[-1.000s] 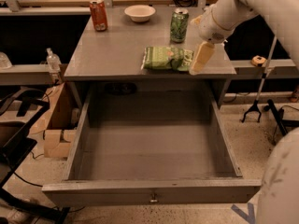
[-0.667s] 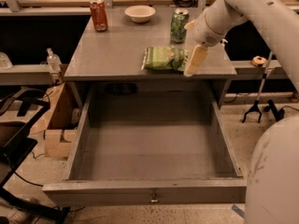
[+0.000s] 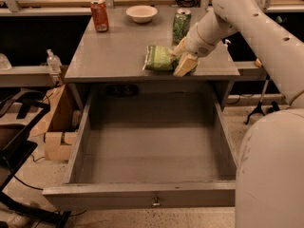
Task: Place green jalapeno chip bag into top drawer
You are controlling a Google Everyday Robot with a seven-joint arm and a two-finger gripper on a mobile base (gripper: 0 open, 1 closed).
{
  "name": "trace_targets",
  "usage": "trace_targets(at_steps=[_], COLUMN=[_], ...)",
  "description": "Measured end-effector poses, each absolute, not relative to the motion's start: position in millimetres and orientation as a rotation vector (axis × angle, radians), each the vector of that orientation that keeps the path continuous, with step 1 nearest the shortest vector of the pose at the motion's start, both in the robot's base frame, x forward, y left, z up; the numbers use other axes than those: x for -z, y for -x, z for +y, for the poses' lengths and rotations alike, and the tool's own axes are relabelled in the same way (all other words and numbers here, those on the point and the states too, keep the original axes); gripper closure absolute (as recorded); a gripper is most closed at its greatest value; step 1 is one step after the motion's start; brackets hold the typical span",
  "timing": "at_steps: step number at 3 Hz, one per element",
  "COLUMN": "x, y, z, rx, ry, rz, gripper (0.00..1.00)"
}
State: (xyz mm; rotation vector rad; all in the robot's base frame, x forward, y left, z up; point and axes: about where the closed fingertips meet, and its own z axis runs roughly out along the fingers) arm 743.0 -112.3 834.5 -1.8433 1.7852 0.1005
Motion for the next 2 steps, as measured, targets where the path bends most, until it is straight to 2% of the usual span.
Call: trace_targets(at_steps=[2], x=[-833.8], y=[-742.9], z=[-104.8], rx=[-0.16], ry=[1.834], rz=[1.746], gripper=[0.95])
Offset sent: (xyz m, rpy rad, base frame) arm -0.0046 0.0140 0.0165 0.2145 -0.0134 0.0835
